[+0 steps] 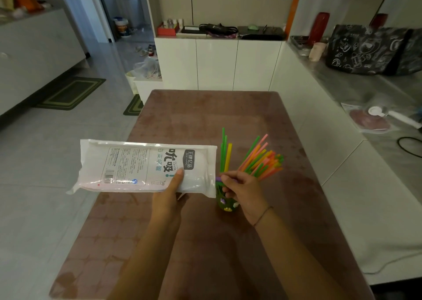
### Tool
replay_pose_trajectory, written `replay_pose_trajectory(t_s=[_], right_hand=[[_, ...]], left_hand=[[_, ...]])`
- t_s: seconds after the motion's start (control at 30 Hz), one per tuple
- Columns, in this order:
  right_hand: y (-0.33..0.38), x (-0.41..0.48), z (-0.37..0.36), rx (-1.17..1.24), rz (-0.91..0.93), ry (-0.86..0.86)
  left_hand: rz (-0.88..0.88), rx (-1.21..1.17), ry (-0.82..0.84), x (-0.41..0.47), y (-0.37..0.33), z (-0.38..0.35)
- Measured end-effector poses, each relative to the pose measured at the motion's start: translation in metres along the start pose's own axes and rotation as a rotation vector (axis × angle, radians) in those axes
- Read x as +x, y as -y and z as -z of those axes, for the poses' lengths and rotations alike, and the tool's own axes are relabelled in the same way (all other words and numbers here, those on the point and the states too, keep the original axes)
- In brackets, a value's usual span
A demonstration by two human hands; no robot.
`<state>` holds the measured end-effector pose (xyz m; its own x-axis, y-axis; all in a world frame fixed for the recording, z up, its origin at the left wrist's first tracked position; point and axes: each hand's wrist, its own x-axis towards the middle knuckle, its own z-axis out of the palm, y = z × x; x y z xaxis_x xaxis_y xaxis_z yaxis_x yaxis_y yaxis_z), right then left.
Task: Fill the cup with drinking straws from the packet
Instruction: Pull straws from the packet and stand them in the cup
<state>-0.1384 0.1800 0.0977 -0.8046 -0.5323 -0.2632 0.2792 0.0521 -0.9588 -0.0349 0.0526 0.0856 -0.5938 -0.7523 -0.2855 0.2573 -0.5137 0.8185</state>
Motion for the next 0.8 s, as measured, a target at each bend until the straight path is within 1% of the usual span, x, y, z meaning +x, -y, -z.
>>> replay_pose_trajectory(t_s=[0.1,0.17,0.2,0.33,0.43,0.5,0.6,0.8], right_hand=[[0.008,0.004,0.012,-0.063,0.052,-0.014],[0.013,0.006,0.02,-0.044,0.059,-0.012],[0.014,0.007,0.022,0.009,0.055,-0.01],[0.013,0.002,0.013,0.367,-0.018,0.031],[0.006,-0.003,-0.004,0.437,-0.021,0.052],[0.004,-0.005,-0.011,0.44,0.004,0.042],[0.007,-0.002,-0.008,0.336,0.069,-0.026],[0.036,0.006,0.027,0.158,0.166,-0.163]], left_hand=[[0.087,-0.187,-0.045,0.006,-0.002,0.007],[0.104,-0.27,-0.062,0.009,-0.003,0.012],[0.104,-0.293,-0.063,0.01,-0.002,0.014],[0.148,-0.375,-0.065,0.009,0.005,0.01],[0.196,-0.391,-0.066,0.005,0.011,0.002],[0.207,-0.384,-0.069,0.004,0.014,-0.002],[0.203,-0.386,-0.078,0.004,0.013,0.0],[0.177,-0.373,-0.137,0.01,0.008,0.02]])
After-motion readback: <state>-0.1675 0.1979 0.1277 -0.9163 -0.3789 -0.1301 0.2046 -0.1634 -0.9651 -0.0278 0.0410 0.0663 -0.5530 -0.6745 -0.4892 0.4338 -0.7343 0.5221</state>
